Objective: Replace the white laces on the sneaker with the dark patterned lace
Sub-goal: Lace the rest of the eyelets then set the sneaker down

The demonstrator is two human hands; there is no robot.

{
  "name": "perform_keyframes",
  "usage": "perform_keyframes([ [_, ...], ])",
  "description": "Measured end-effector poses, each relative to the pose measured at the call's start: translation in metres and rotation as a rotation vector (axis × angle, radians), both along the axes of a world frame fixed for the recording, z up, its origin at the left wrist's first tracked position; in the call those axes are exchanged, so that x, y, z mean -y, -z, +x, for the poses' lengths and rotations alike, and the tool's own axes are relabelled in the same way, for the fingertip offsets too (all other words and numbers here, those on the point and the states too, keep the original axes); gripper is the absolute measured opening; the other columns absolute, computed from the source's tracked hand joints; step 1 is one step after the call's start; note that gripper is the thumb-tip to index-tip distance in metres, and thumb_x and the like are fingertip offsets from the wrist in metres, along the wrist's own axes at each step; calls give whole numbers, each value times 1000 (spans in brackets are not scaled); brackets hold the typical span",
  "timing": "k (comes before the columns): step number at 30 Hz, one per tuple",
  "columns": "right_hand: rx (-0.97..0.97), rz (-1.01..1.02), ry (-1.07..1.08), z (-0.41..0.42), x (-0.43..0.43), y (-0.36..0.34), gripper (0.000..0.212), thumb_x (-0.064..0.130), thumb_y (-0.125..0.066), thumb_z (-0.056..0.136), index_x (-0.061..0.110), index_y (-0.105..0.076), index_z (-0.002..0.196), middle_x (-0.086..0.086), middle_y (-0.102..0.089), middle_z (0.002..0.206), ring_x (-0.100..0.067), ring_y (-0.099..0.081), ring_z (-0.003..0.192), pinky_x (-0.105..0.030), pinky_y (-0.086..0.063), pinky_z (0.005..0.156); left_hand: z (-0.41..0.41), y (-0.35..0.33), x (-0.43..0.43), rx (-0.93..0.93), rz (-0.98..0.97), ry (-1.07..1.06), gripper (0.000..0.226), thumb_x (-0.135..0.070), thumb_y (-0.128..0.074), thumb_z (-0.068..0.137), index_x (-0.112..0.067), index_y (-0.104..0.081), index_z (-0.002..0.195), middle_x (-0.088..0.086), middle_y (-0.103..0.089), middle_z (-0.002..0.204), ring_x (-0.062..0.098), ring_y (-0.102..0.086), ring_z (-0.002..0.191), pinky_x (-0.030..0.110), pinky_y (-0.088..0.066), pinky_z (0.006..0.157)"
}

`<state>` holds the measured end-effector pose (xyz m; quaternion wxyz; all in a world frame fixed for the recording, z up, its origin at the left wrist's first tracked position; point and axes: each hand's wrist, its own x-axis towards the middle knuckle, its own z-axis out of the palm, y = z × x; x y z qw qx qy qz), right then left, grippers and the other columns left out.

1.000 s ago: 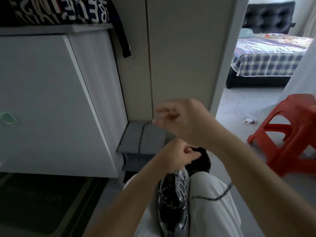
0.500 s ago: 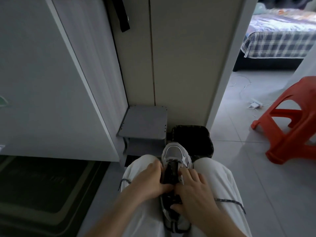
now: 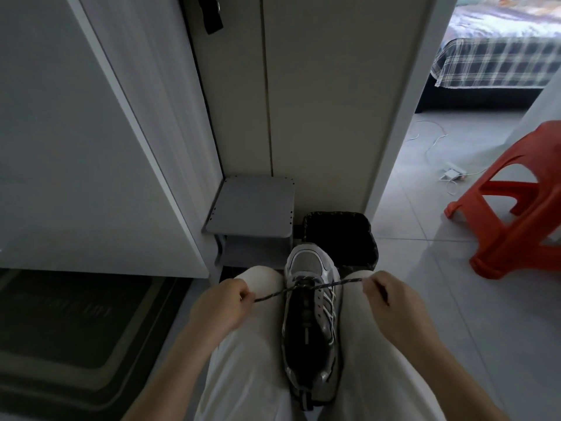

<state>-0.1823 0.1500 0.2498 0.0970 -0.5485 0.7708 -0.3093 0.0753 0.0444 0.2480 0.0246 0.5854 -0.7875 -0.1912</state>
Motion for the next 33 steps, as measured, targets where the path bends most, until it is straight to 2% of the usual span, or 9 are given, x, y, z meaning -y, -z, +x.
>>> perform_keyframes([
  [3,18,193,-16,5,1,8,27,61,-49,78,34,-50,73,12,-55,63,-5,-53,65,-17,-30,51,-17,8,-9,-150,70,24,26,-53,-53,87,-27,-59,88,-11,-65,84,10,-60,80,24,-42,63],
  [5,30,366,-117,25,2,14,49,79,-47,62,39,-52,89,14,-60,73,-6,-57,72,-20,-39,57,-34,10,-18,-152,181,129,31,-58,-54,82,-28,-57,88,-12,-63,79,7,-59,74,23,-41,61],
  [6,-15,413,-178,34,2,19,55,80,-45,62,38,-51,98,13,-63,81,-9,-60,77,-24,-43,61,-42,11,-22,-91,208,185,30,-55,-53,82,-25,-54,86,-9,-62,79,11,-59,75,26,-43,62],
  [8,-130,406,-244,49,2,26,50,67,-43,78,29,-47,109,6,-66,92,-18,-63,85,-30,-47,65,-51,13,-27,25,160,208,24,-42,-50,86,-19,-48,84,1,-63,85,22,-61,82,31,-44,66],
  [12,-198,325,-218,46,4,26,29,43,-36,92,21,-45,109,2,-65,86,-21,-62,78,-30,-36,55,-54,12,-30,-64,66,152,19,-32,-45,89,-18,-39,77,0,-53,75,22,-51,73,29,-35,62],
  [18,-138,308,-247,40,-9,26,34,41,-36,92,28,-40,123,2,-65,89,-19,-63,80,-31,-46,63,-52,15,-43,-77,52,170,29,-32,-44,88,-24,-27,66,-7,-39,62,15,-40,60,29,-30,59],
  [21,-139,295,-256,40,-11,30,40,41,-35,93,30,-34,131,2,-66,88,-18,-63,78,-29,-43,60,-51,16,-46,-99,52,160,30,-32,-44,88,-25,-27,65,-8,-40,61,9,-37,54,28,-28,56],
  [29,-78,334,-299,39,-14,28,46,36,-33,94,27,-28,139,1,-67,90,-20,-63,78,-30,-47,65,-49,15,-49,-136,137,181,18,-32,-39,92,-22,-37,78,-8,-45,67,16,-47,65,30,-37,61],
  [33,-79,353,-336,32,-5,26,41,35,-35,95,23,-33,134,-1,-67,95,-24,-63,84,-32,-47,68,-52,14,-42,-116,137,165,19,-32,-39,93,-21,-35,77,-8,-44,67,16,-46,66,30,-35,61],
])
